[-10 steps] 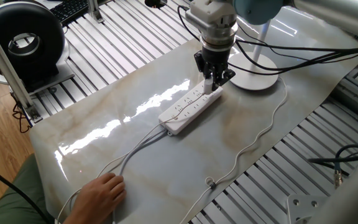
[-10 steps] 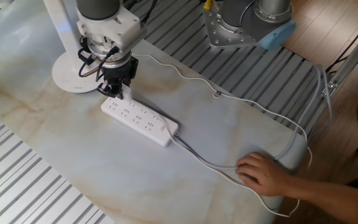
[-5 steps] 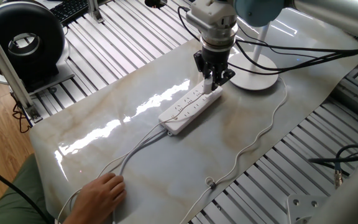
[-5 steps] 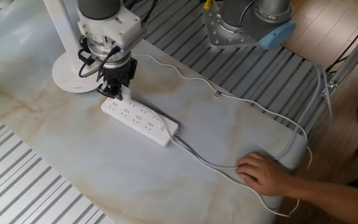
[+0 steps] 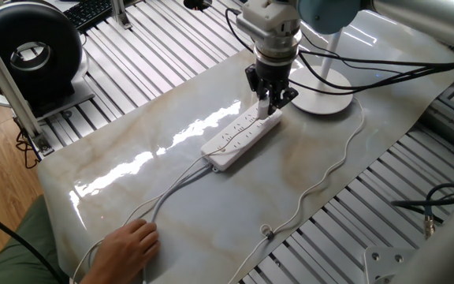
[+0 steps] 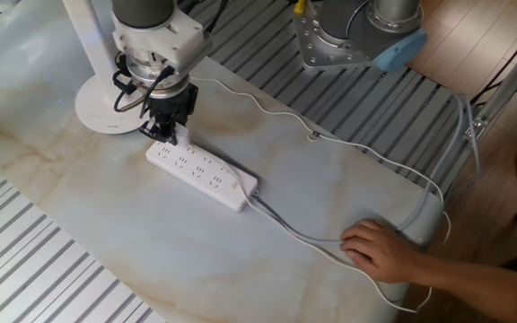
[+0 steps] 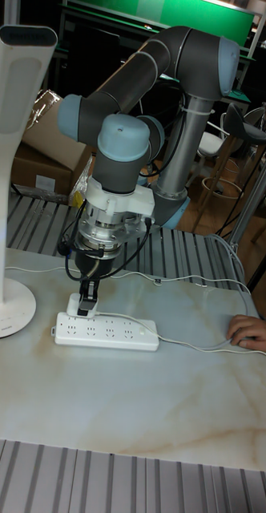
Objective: Plug in the power cord of the desk lamp, turn on the socket, and light up the desk lamp
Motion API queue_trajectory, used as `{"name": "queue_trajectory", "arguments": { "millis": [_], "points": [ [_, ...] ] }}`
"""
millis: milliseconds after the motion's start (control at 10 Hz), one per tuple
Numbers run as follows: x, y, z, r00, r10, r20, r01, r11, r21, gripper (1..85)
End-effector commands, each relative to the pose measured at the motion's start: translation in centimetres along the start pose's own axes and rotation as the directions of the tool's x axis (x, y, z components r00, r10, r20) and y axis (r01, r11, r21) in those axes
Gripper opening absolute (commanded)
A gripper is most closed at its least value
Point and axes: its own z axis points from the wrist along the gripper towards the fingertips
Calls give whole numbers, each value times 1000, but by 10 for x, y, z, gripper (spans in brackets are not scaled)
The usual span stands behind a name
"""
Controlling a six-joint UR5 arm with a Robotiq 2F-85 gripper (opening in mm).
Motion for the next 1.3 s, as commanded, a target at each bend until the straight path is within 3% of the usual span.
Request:
{"name": "queue_trajectory", "arguments": {
  "millis": [0,400,1200],
  "points": [
    [-2,0,-1,1000,-2,10,2,1000,0,10],
    [-8,1,-1,999,-33,37,33,999,-3,10],
    [-1,2,-4,997,-76,25,76,997,-1,10]
  ]
}}
